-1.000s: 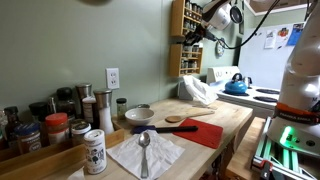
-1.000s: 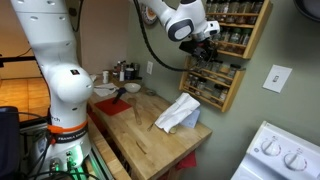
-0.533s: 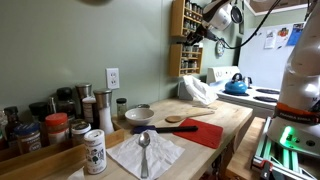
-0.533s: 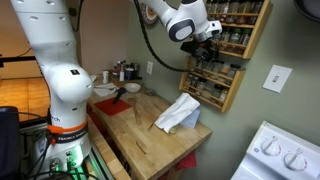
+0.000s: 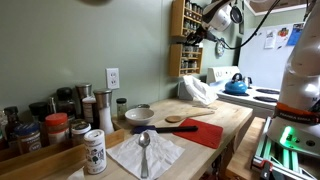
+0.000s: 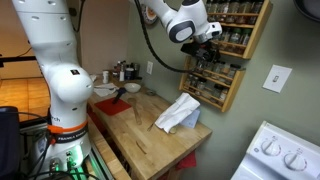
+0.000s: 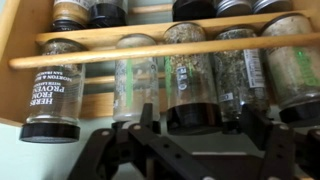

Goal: Pick up the third spice bottle on the top shelf of the bottom spice rack and move it one bottle to the right

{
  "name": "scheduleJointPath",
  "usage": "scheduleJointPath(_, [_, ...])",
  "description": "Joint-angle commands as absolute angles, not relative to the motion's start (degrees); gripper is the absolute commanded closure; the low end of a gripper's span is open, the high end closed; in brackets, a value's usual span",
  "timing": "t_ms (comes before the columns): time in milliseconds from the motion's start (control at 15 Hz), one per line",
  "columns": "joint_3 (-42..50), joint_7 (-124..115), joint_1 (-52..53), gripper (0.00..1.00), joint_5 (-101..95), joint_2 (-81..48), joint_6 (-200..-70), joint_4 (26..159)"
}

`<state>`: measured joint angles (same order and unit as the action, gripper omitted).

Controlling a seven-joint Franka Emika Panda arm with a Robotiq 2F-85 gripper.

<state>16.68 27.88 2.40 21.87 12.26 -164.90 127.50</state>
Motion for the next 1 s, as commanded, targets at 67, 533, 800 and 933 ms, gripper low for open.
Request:
scheduleJointPath(67, [17.6, 30.4, 3.7, 0.49, 23.8, 11.9, -165.5, 127.6])
scheduleJointPath(533, [17.5, 31.1, 3.5, 0.69, 23.6, 11.8, -165.5, 127.5])
scheduleJointPath(800, [17.8, 31.2, 3.2, 0.69, 23.4, 13.0, -165.5, 127.9])
scheduleJointPath(933, [18.1, 31.6, 3.3, 0.69, 23.6, 13.6, -165.6, 128.2])
